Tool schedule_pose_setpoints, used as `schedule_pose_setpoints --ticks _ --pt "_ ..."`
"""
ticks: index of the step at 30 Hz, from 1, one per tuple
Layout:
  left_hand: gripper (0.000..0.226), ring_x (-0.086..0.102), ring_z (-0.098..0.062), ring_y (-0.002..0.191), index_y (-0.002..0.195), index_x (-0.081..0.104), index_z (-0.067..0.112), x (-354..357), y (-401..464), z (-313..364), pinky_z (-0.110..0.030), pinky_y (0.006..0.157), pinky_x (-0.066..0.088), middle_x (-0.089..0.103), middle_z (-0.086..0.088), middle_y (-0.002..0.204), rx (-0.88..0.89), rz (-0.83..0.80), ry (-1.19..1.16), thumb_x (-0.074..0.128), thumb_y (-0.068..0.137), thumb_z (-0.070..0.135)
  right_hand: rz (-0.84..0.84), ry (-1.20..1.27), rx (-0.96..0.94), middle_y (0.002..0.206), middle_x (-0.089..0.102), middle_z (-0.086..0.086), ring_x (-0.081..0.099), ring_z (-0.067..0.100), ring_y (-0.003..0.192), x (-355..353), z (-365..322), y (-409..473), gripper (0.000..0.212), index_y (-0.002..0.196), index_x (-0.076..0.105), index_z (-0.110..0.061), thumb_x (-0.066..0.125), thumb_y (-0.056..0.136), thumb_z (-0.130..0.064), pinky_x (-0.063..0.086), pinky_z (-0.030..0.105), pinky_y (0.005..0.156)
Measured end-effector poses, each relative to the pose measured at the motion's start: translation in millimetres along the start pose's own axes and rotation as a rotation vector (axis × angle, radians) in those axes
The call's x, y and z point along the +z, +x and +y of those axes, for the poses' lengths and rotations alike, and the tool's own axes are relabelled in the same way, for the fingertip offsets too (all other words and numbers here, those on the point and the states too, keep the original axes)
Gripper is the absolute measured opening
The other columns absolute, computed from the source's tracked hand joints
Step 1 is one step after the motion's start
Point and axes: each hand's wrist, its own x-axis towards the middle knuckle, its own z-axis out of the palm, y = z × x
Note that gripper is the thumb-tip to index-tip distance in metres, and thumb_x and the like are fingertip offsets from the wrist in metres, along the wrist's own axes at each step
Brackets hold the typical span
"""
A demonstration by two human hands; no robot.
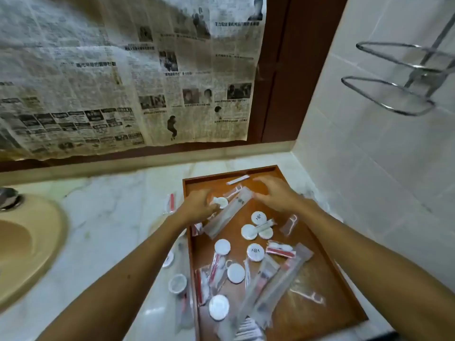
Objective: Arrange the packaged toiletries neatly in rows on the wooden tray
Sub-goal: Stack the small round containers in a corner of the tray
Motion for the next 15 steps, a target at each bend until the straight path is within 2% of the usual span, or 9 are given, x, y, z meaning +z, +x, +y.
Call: schedule_pose_setpoints --ticks 3,5,7,9,12,15 --pt "0.049 0.054 -0.021 0.116 0.133 0.051 0.02 19 7 -2 -0.031 0.09 0.046 0.056 -0.004 0.135 -0.046 0.029 0.038 0.064 0.089 0.037 -0.066 0.008 0.047 0.143 0.049 0.001 0.046 0.02 0.13 9 13 13 0.052 0.139 0.047 -0.022 0.061 0.091 -0.037 0.042 0.031 0.094" --pt "0.05 0.046 -0.018 0.12 0.131 0.053 0.025 29 8 -8 -0.034 0.097 0.042 0.052 0.0 0.136 -0.023 0.015 0.058 0.061 0.087 0.048 -0.089 -0.011 0.015 0.14 0.05 0.0 0.046 0.019 0.128 18 19 25 0.048 0.136 0.048 -0.024 0.06 0.091 -0.036 0.042 0.027 0.09" --pt "0.061 0.035 -0.019 0.129 0.135 0.049 0.03 37 13 -17 -0.039 0.107 0.034 0.045 0.001 0.139 0.031 -0.026 0.111 0.052 0.084 0.062 -0.11 -0.046 -0.059 0.144 0.046 -0.001 0.038 0.02 0.134 22 28 43 0.049 0.137 0.047 -0.026 0.057 0.091 -0.038 0.042 0.034 0.099" --pt "0.07 0.023 -0.025 0.14 0.141 0.042 0.035 41 15 -22 -0.044 0.115 0.023 0.035 -0.002 0.148 0.044 -0.072 0.208 0.043 0.081 0.07 -0.171 -0.119 -0.119 0.154 0.033 0.0 0.023 0.023 0.143 27 33 61 0.055 0.142 0.041 -0.031 0.055 0.091 -0.044 0.033 0.046 0.11" --pt "0.074 0.001 -0.022 0.149 0.148 0.028 0.041 49 20 -27 -0.046 0.118 0.001 0.012 -0.001 0.162 0.005 -0.097 0.271 0.039 0.083 0.074 -0.269 -0.273 -0.221 0.16 0.02 -0.002 0.008 0.025 0.147 40 39 83 0.057 0.144 0.034 -0.043 0.049 0.091 -0.058 0.02 0.052 0.114" --pt "0.073 -0.001 -0.019 0.15 0.15 0.024 0.042 54 25 -28 -0.044 0.118 -0.004 0.008 -0.002 0.163 -0.013 -0.093 0.323 0.039 0.085 0.073 -0.327 -0.375 -0.312 0.16 0.02 -0.004 0.003 0.028 0.147 53 47 95 0.057 0.144 0.031 -0.048 0.034 0.091 -0.068 0.012 0.053 0.115"
